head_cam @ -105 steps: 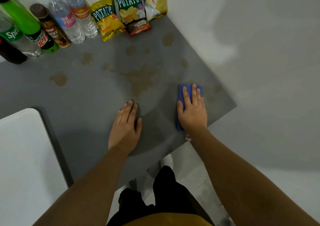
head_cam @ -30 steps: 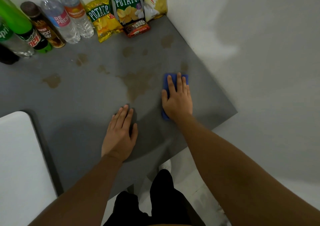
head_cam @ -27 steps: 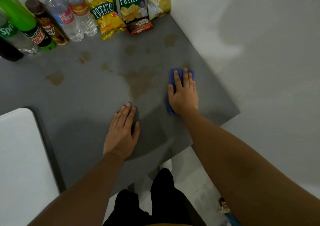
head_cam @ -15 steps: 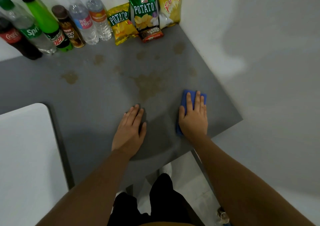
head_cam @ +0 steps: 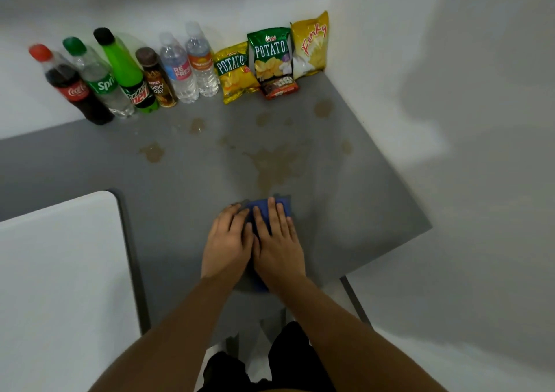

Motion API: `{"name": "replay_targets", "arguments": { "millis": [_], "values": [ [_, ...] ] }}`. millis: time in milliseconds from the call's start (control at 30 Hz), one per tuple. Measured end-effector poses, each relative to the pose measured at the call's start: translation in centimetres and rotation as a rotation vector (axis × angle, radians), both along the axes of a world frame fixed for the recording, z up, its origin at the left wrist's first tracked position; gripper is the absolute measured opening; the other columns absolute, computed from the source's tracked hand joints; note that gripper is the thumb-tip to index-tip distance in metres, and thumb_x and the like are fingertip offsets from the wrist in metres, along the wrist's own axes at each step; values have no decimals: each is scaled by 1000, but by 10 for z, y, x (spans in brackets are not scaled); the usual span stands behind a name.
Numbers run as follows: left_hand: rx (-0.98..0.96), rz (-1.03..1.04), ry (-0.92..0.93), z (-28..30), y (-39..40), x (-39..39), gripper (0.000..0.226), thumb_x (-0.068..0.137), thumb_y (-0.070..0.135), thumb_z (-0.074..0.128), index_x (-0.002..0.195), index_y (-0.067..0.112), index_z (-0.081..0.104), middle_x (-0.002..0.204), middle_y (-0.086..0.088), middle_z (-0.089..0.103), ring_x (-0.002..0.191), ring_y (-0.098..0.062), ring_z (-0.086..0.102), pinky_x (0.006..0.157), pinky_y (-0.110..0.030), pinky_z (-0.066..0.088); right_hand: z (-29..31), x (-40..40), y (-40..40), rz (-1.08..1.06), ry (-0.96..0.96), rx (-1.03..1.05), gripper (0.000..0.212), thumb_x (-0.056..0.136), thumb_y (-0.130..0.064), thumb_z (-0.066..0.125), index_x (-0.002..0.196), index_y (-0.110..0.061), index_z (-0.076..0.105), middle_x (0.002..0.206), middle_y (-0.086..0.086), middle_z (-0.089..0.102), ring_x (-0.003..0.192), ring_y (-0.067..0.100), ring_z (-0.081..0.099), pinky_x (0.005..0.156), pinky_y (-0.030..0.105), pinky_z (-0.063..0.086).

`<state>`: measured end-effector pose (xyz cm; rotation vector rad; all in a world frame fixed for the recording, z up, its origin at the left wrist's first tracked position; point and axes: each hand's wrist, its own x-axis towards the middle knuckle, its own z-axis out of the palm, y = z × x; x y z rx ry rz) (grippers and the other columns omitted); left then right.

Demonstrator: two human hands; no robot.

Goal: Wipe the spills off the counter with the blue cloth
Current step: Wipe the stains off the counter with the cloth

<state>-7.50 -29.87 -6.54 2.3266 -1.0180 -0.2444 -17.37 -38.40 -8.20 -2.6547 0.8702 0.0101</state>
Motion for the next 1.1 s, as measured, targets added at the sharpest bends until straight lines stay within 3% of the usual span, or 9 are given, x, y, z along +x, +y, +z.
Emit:
{"name": "replay_targets", "arguments": {
  "millis": [100,200,333,400,600,833,933,1100],
  "values": [
    [-35,32,15,4,-2,-10,36,103,20,52,136,8,58,144,-9,53,132,-26,48,113,-40,40,11,-5,-18,58,-86,40,56,109,-38,24,161,-18,19,170,5,9,156,20,5,126,39,14],
    [-8,-10,42,5,-17,-29,43,103,23,51,144,9,52,151,-9,47,139,-26,43,118,-37,35,19,-22,-51,-24,-139,-5,52,108,-34,30,155,-11,37,164,9,30,153,23,24,124,37,24],
    [181,-49,37,-4,-45,-62,64,106,39,39,161,14,19,170,-7,10,157,-23,6,126,-34,1,19,-42,-100,-183,-40,-54,55,107,-37,34,154,-7,36,164,15,28,153,28,21,125,41,21],
    [279,-43,-57,-11,-48,-71,68,106,47,28,162,16,8,170,-6,-3,157,-23,-4,124,-36,-6,16,-50,-115,-227,23,-59,60,107,-43,33,157,-9,31,166,16,21,154,32,15,124,44,20],
    [308,8,-135,-18,-32,-65,71,103,54,22,162,18,7,170,-2,2,157,-18,-2,127,-38,5,5,-59,-123,-190,67,-72,67,106,-49,32,161,-12,19,168,18,9,155,35,5,126,47,9],
    [309,168,-165,-17,12,-10,72,101,49,32,161,13,17,169,-11,11,156,-30,12,126,-45,18,1,-58,-119,-225,58,-51,66,106,-51,27,162,-17,14,170,12,2,156,30,-2,126,44,3],
    [327,133,-186,-18,9,19,71,101,51,27,161,13,17,169,-13,11,156,-31,11,126,-46,18,-1,-58,-118,-228,71,-41,66,106,-55,18,162,-22,6,170,8,-6,156,26,-9,126,42,-2],
    [380,22,-225,-18,-23,54,67,105,46,28,161,11,14,168,-15,11,156,-31,12,126,-46,17,9,-58,-119,-245,111,-43,66,106,-57,21,162,-23,10,170,8,0,156,28,-1,124,41,2]
  ]
}}
